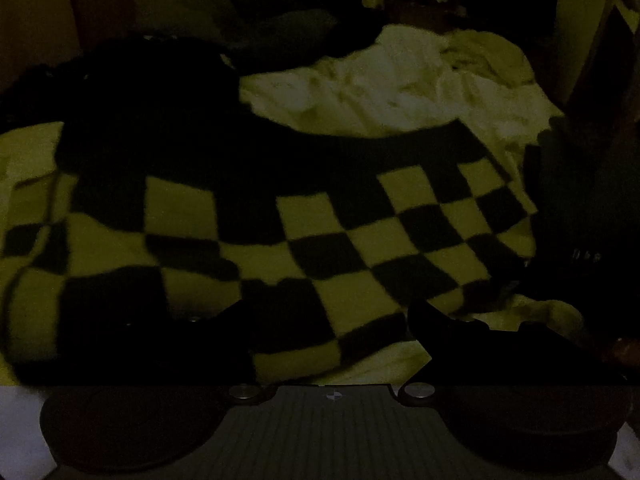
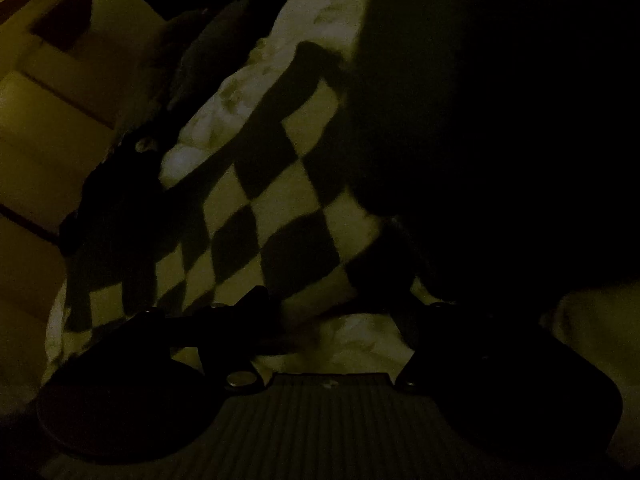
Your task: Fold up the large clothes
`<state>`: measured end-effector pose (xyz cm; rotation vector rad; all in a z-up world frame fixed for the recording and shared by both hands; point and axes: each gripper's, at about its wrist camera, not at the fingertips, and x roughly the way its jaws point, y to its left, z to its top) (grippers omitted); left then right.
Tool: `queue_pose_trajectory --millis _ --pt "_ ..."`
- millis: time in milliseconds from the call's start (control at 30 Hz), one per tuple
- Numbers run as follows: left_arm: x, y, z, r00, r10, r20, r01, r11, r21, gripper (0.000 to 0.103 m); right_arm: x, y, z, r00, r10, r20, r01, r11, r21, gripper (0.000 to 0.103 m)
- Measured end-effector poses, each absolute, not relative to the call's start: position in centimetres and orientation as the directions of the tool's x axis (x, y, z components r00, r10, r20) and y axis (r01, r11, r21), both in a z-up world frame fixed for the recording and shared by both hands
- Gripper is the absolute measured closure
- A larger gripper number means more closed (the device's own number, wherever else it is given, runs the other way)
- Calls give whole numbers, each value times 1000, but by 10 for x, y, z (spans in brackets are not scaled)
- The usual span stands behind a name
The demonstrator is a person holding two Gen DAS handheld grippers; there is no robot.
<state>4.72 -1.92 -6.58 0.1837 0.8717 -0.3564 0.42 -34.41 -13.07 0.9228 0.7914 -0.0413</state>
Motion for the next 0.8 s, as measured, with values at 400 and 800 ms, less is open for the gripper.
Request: queue_pose_trajectory --millis 400,800 --pt "58 -54 -103 570 -134 -811 407 903 137 0 20 -340 -147 762 235 -603 349 635 689 25" --pt "60 -60 -113 562 -99 -821 408 897 171 0 23 -342 -150 807 214 -551 306 645 700 64"
